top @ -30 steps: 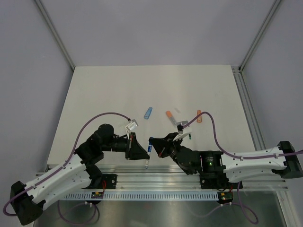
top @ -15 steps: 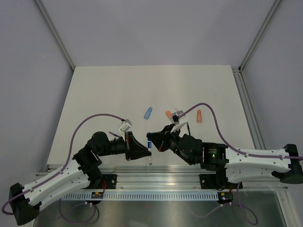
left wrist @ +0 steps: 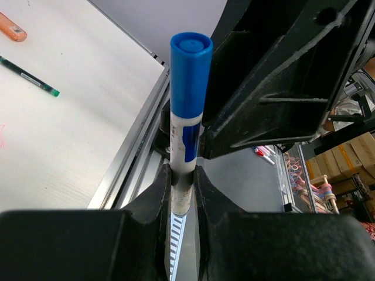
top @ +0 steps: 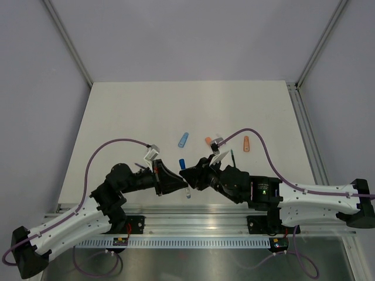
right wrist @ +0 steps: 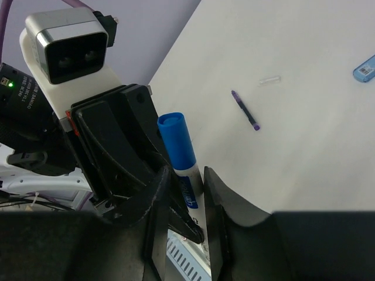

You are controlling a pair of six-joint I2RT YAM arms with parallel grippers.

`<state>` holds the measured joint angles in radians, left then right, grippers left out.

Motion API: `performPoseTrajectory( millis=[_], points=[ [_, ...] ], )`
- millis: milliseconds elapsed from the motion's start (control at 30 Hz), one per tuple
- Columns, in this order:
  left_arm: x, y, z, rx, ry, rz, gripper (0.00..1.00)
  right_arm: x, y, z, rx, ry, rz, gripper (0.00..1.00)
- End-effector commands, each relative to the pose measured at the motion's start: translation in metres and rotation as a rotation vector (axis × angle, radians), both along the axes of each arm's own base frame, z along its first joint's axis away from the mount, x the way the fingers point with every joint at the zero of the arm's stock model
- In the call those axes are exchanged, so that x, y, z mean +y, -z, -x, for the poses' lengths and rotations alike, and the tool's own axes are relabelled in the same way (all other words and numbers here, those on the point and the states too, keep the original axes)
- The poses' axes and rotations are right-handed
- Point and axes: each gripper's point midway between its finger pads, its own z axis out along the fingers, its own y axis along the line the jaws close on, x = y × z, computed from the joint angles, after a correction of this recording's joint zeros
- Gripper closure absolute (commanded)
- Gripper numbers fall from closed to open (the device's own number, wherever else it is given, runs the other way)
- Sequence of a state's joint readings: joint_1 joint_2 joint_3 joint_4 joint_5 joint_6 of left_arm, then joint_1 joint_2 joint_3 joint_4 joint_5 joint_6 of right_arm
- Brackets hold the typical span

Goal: Insert the pens into the pen caps

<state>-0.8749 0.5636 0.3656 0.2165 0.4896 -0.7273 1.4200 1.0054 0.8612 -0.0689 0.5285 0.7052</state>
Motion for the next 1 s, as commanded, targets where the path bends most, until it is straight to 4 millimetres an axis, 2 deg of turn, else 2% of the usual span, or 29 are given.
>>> performPoseTrajectory(
  millis=[0, 33, 267, 367, 400, 433, 500, 533, 567, 833, 967],
  points=[
    [0.000, -0.018, -0.009, -0.057, -0.042, 0.065, 1.00, 0.000, -0.018, 0.005, 0.011, -0.034, -0.049, 0.68],
    [0.000, -0.018, -0.009, -0.057, -0.041, 0.066, 1.00, 0.000, -0.017, 0.005, 0.015, -0.033, -0.047, 0.73],
    [-0.001, -0.018, -0.003, -0.058, -0.016, 0.066, 1.00, 0.002, -0.008, 0.001, 0.031, -0.027, -0.030, 0.76],
    [-0.005, -0.014, 0.001, -0.048, 0.016, 0.054, 1.00, 0.002, -0.010, -0.002, 0.029, -0.018, -0.043, 0.97],
    [-0.007, -0.013, 0.001, -0.043, 0.024, 0.049, 1.00, 0.001, -0.010, -0.003, 0.029, -0.013, -0.054, 0.98],
    [-0.009, -0.010, 0.001, -0.031, 0.031, 0.039, 0.92, 0.000, -0.013, -0.005, 0.021, -0.004, -0.075, 1.00],
    [-0.012, -0.007, 0.003, -0.024, 0.047, 0.031, 0.81, -0.002, -0.014, -0.005, 0.025, 0.004, -0.095, 1.00],
    [-0.013, -0.004, 0.004, -0.019, 0.050, 0.025, 0.76, -0.002, -0.025, -0.007, 0.017, 0.011, -0.146, 1.00],
    [-0.014, -0.002, 0.004, -0.014, 0.053, 0.020, 0.69, -0.003, -0.021, -0.007, 0.019, 0.013, -0.148, 1.00],
    [-0.016, 0.008, 0.002, 0.003, 0.045, -0.008, 0.62, -0.012, -0.016, -0.009, 0.026, 0.039, -0.177, 1.00],
    [-0.015, 0.011, 0.002, 0.011, 0.044, -0.020, 0.66, -0.016, -0.014, -0.009, 0.025, 0.046, -0.177, 1.00]
  ],
)
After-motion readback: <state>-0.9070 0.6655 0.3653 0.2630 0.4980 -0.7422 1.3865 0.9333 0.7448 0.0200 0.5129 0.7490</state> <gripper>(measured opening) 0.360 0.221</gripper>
